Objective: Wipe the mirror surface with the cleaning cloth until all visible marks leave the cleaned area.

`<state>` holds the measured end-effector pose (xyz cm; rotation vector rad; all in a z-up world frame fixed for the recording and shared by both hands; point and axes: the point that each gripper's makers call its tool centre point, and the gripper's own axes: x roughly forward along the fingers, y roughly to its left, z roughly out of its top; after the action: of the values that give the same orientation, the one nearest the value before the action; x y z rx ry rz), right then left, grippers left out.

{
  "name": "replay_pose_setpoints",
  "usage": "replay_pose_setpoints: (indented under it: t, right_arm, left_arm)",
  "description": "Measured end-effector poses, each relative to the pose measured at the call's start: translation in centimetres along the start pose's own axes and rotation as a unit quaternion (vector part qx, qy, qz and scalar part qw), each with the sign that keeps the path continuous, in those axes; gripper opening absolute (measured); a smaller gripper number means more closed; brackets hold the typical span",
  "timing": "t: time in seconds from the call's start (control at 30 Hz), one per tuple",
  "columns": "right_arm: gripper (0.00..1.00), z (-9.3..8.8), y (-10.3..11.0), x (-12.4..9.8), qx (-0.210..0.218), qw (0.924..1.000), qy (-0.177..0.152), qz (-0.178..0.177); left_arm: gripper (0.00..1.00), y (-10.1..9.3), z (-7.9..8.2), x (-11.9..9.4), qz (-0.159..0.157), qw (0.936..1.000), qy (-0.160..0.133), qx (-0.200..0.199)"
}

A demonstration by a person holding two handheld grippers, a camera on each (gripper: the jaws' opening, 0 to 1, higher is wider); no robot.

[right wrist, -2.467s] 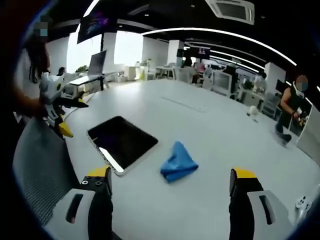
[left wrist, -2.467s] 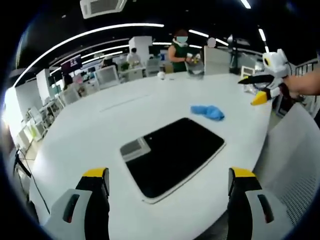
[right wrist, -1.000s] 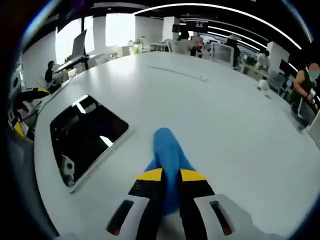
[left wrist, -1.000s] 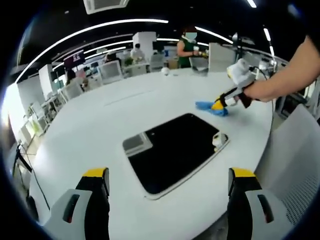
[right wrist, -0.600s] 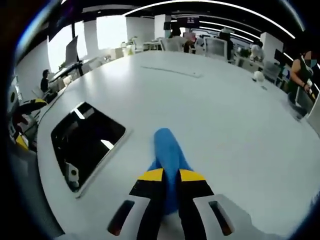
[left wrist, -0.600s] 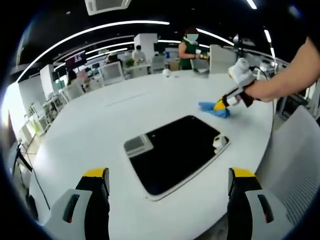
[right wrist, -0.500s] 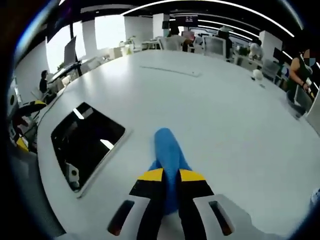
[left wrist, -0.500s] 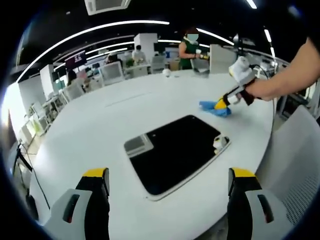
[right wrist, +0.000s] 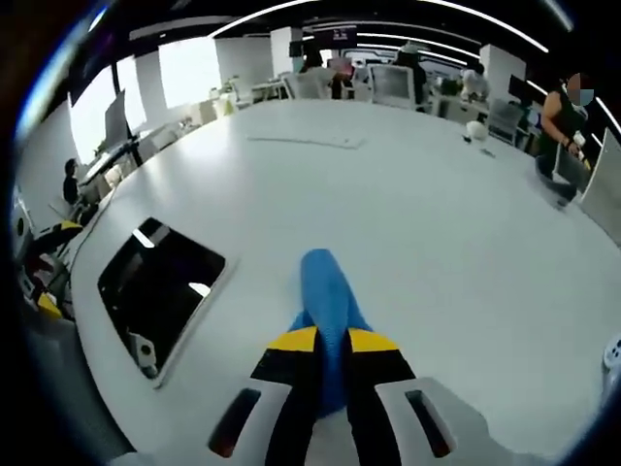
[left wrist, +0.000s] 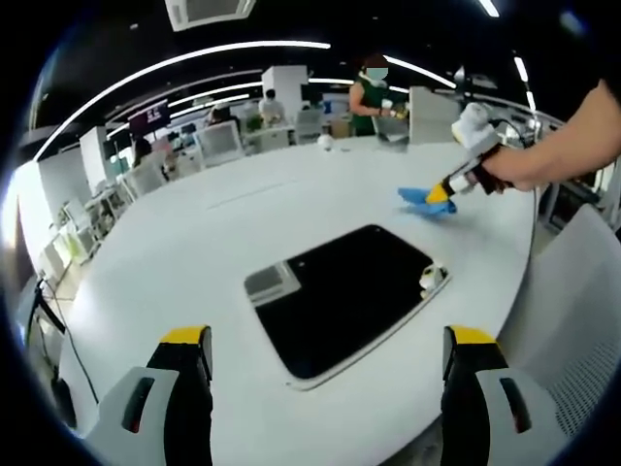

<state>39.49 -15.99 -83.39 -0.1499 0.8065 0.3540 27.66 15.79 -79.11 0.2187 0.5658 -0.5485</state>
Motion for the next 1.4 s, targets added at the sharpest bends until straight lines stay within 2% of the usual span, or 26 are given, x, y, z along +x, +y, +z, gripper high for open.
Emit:
replay_pose_setpoints:
  t: [0.23,0.33,0.4,0.5,0.73,1.0,1.4]
  right_arm:
    - [0.05,-0.4,0.0,-0.3,-0.003,1.0000,0.001,0.002]
    - [0.05,-0.5,-0.5,-0.4,0.003,1.0000,0.002,-0.007]
    - [0.05,-0.8,-1.0,-0.4,0.001,0.9998,0.010,-0.018]
    - [0.05,-0.9,-1.1,-0.7,0.009,0.9996,0.014,-0.023]
    - [0.05,-1.1,-0.9,-0.8,0.031,0.9992,0.014,-0.019]
    - [0.05,-1.4,-0.5,-0.6,0.033,0.9990,0.027,-0.011]
    - [0.05,-1.4,-0.8,-0.7,0.041,0.9987,0.026,-0.016]
  left_arm:
    - [0.99,0.0,0.0,0.0,0.001,1.0000,0.000,0.000]
    - [0.99,0.0,0.0,0.0,-0.001,1.0000,0.002,0.001]
    - [1.00,-0.3,0.5,0.0,-0.009,0.9998,-0.012,-0.011]
    - [1.00,-0.2,0.4,-0.1,-0.005,0.9999,-0.011,-0.009]
    - [1.00,-0.3,0.2,0.1,-0.006,1.0000,-0.003,-0.006]
    - [1.00,-0.1,0.1,0.0,-0.002,0.9999,-0.005,-0.011]
    - [1.00,-0.2,0.2,0.0,-0.004,0.9999,-0.005,-0.008]
